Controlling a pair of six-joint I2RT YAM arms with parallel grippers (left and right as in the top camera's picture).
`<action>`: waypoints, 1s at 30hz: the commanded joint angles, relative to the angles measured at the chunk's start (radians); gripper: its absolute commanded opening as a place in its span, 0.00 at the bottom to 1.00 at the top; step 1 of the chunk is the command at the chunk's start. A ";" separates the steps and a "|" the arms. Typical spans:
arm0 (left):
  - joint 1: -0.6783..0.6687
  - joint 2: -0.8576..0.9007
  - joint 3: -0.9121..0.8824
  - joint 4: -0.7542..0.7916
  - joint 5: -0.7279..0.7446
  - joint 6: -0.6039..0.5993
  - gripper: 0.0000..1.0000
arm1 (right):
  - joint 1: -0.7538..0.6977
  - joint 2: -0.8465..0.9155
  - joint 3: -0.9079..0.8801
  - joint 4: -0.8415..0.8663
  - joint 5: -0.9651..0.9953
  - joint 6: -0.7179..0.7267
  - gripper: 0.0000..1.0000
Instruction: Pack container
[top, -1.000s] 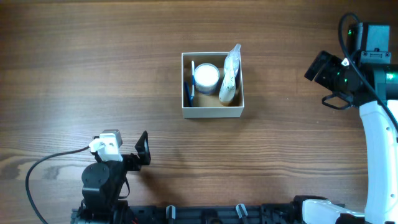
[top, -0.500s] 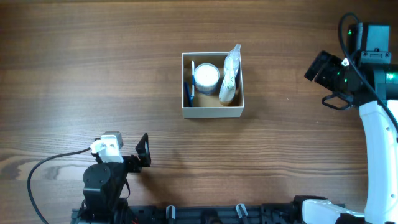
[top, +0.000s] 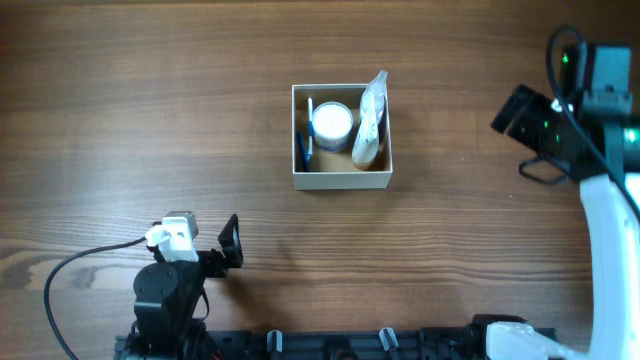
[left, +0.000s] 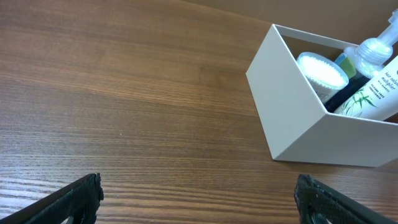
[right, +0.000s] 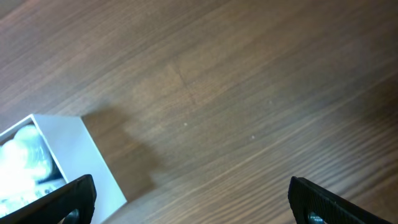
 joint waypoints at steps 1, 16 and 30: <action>0.008 -0.011 -0.008 0.001 0.016 0.017 1.00 | 0.005 -0.171 -0.087 0.024 0.029 0.014 1.00; 0.008 -0.011 -0.008 0.001 0.016 0.017 1.00 | 0.005 -0.982 -1.119 0.777 -0.228 -0.151 1.00; 0.008 -0.011 -0.008 0.001 0.016 0.017 1.00 | 0.005 -1.299 -1.360 0.801 -0.293 -0.331 1.00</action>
